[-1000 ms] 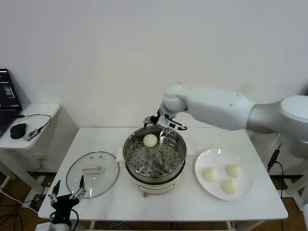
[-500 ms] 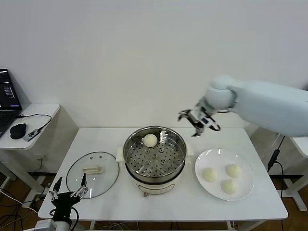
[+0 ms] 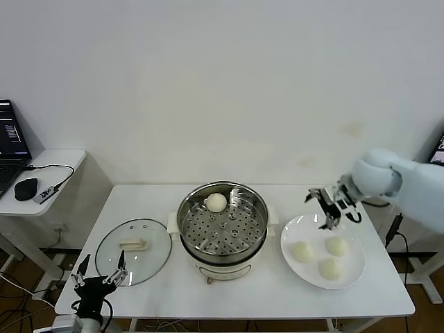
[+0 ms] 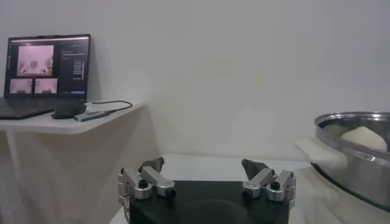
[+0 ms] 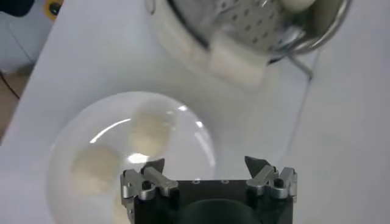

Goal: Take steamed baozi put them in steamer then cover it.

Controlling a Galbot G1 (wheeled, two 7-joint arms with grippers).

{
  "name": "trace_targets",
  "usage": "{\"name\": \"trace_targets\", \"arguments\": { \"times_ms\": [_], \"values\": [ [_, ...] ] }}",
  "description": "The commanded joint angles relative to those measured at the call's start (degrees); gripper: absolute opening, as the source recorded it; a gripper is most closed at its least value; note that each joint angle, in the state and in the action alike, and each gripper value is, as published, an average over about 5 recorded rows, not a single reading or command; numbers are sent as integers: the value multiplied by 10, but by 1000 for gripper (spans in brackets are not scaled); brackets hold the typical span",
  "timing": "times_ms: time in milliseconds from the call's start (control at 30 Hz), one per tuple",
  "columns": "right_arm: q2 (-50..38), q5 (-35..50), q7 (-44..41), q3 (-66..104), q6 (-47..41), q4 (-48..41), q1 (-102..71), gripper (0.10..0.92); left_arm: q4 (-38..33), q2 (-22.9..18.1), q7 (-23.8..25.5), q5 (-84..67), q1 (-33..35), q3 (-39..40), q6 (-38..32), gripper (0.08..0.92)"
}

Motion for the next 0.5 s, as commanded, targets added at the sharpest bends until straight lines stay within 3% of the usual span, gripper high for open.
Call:
{"name": "trace_targets", "arguments": {
  "times_ms": [33,500],
  "values": [
    [-29,-23,-1,79,-18,-12,-137,823,1,0,1,5,0,0,2,823],
    [64,-46,12,115,-14,-97,-207,823,8,-4,3,9,7,-13,2,823]
  ]
}}
